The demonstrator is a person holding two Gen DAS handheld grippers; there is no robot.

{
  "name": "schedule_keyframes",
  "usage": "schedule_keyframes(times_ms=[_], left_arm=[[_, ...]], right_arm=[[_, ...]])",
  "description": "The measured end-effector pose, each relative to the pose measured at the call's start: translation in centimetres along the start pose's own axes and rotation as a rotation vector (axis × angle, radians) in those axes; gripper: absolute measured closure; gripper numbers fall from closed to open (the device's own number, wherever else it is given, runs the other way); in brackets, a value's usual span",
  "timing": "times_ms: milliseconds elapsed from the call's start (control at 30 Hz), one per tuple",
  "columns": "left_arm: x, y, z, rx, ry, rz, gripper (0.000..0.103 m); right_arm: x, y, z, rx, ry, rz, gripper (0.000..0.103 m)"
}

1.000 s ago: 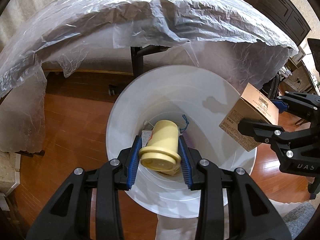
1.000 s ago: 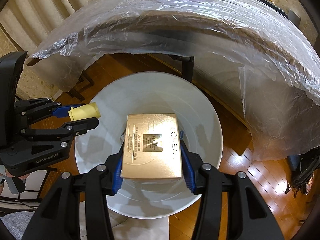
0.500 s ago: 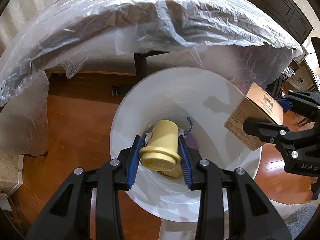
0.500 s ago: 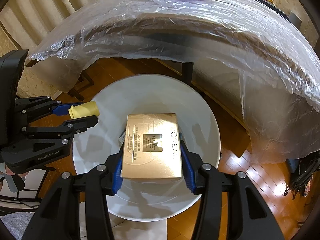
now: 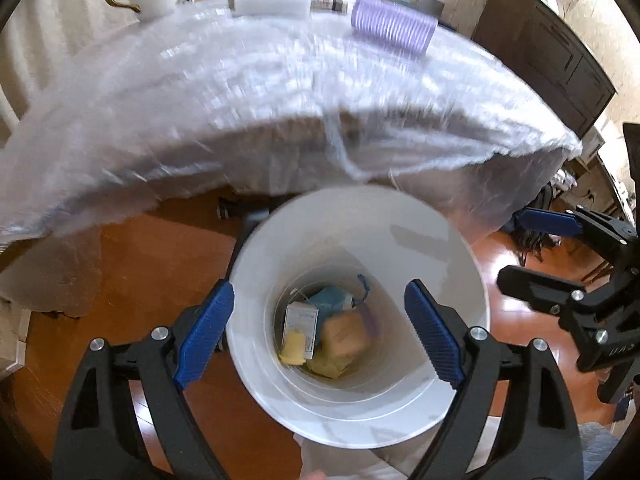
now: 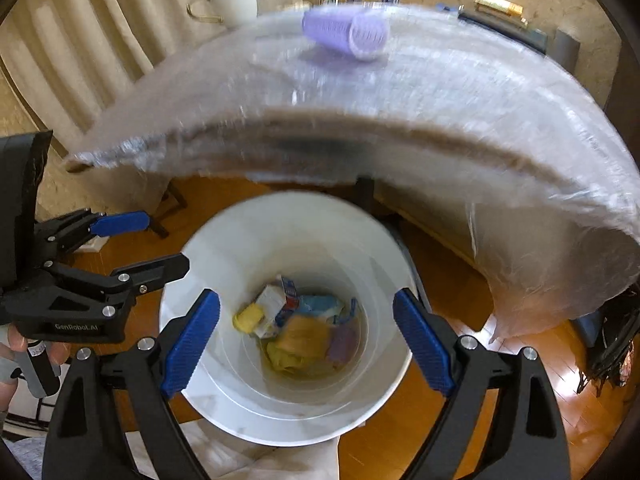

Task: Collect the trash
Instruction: 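Grasp the blue dental floss box with the left tool while the right tool grasps the purple roller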

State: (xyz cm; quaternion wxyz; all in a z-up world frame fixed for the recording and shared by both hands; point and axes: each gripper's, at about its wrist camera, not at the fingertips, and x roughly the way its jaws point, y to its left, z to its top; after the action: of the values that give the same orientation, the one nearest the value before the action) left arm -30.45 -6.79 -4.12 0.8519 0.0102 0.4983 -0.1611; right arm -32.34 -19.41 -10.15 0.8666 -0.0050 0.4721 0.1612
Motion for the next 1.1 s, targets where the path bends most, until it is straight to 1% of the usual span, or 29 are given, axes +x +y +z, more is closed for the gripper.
schedule_keyframes(times_ms=[33, 100, 133, 167, 200, 233, 267, 300, 333, 367, 400, 467, 533, 567, 633, 700, 833, 933, 1100], left_arm=[[-0.8, 0.1, 0.0, -0.002, -0.015, -0.005, 0.015], [-3.1, 0.0, 0.4, -0.013, -0.052, -0.023, 0.015], [-4.2, 0.0, 0.7, -0.017, -0.075, -0.037, 0.015], [-5.7, -0.2, 1.1, -0.017, -0.113, -0.041, 0.015], [-7.1, -0.3, 1.5, -0.014, -0.157, -0.023, 0.015], [-8.8, -0.6, 2.1, -0.006, -0.218, 0.013, 0.013], [-9.6, -0.6, 2.7, 0.000, -0.257, 0.038, 0.009], [-10.5, -0.7, 3.3, 0.004, -0.307, 0.067, 0.001], [-11.2, -0.8, 4.0, 0.003, -0.355, 0.092, 0.001], [-11.6, -0.6, 5.1, -0.007, -0.387, 0.125, 0.001], [-11.6, -0.3, 6.0, -0.012, -0.397, 0.134, 0.001], [-10.8, -0.1, 8.3, -0.025, -0.387, 0.159, 0.001], [-9.6, 0.1, 10.4, -0.028, -0.372, 0.193, 0.001], [-9.3, 0.3, 10.8, -0.026, -0.367, 0.195, 0.001], [-7.8, 0.7, 12.3, -0.030, -0.332, 0.180, 0.001], [-6.1, 1.2, 14.0, -0.025, -0.290, 0.147, 0.001], [-3.0, 2.2, 16.9, 0.006, -0.213, 0.128, 0.001], [-1.1, 2.7, 18.6, 0.033, -0.188, 0.117, 0.001], [2.3, 3.6, 21.5, 0.074, -0.145, 0.082, 0.001]], right_arm=[[-0.7, 0.0, 0.2, -0.003, -0.015, -0.002, 0.016], [-3.1, 0.0, 0.6, -0.023, -0.074, -0.009, 0.016], [-4.3, 0.1, 1.0, -0.037, -0.104, -0.012, 0.016], [-5.7, 0.1, 1.3, -0.056, -0.145, -0.019, 0.013], [-7.0, 0.1, 1.8, -0.077, -0.187, -0.031, 0.010], [-8.1, 0.1, 2.4, -0.097, -0.231, -0.044, 0.005], [-8.9, 0.0, 2.8, -0.110, -0.266, -0.057, 0.004], [-9.5, -0.1, 3.4, -0.121, -0.295, -0.068, 0.004], [-10.1, -0.4, 4.3, -0.134, -0.329, -0.075, 0.004], [-10.1, -0.6, 4.9, -0.138, -0.342, -0.075, 0.004], [-10.0, -1.0, 5.8, -0.137, -0.352, -0.078, 0.004], [-9.3, -2.1, 7.4, -0.127, -0.351, -0.064, 0.004], [-8.1, -2.8, 8.9, -0.110, -0.330, -0.045, 0.004], [-7.2, -3.1, 9.7, -0.102, -0.315, -0.029, 0.004], [-5.3, -3.7, 11.2, -0.090, -0.273, -0.021, 0.004], [-3.9, -3.8, 12.0, -0.082, -0.236, -0.018, 0.004], [-1.0, -3.7, 13.6, -0.096, -0.202, -0.034, 0.004], [0.8, -3.6, 14.7, -0.115, -0.182, -0.060, 0.004], [2.5, -3.5, 16.0, -0.115, -0.159, -0.062, 0.004]])
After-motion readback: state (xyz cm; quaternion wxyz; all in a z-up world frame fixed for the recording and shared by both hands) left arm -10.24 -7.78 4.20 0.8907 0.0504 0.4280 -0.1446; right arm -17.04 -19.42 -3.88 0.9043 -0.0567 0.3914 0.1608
